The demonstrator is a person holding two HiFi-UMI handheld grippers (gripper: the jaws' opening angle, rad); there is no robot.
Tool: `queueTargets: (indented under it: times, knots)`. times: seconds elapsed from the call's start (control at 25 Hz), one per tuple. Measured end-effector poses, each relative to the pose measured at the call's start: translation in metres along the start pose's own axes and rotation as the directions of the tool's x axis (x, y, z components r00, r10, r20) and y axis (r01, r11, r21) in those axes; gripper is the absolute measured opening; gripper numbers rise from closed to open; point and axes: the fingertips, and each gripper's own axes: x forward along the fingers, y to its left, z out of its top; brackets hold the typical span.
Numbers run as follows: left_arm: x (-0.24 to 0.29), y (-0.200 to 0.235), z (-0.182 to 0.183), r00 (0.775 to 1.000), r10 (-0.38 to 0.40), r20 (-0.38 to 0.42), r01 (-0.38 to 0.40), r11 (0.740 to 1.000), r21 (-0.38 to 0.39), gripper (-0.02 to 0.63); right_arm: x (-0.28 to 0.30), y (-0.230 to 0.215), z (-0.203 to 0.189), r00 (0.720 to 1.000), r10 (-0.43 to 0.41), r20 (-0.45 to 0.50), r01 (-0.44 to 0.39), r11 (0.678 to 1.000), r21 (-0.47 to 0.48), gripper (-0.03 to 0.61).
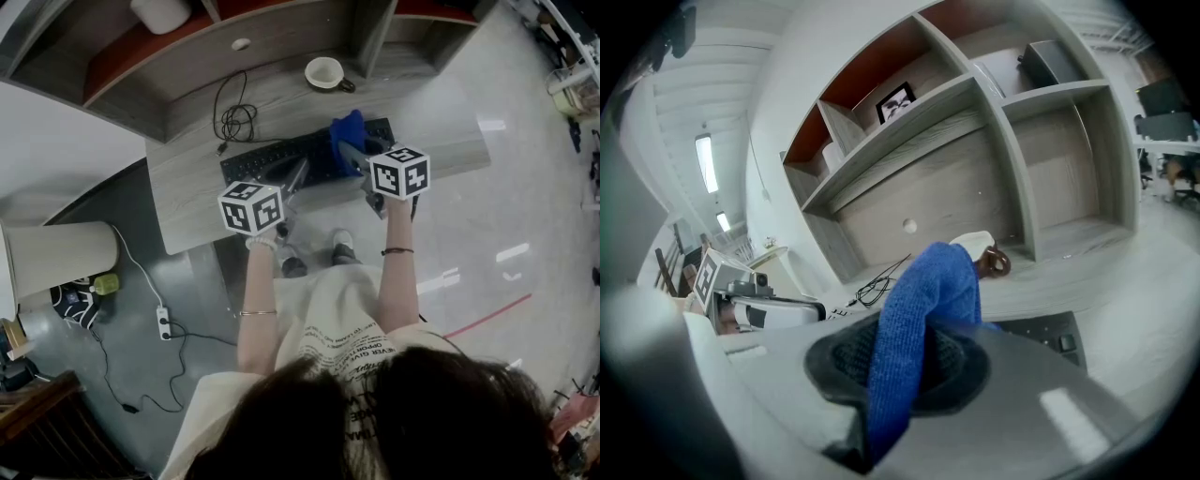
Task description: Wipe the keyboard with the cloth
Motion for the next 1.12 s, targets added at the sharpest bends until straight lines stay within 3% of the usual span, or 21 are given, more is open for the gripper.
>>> queueTargets:
  times: [1.12]
  knots:
    - [-0.044,0.026,-0.003,1.0,0.016,0.001,-0.016,1.0,0.001,-0.003,0.03,0.043,-0.009,1.0,0.015,-0.001,-0.015,1.0,0.003,0.052]
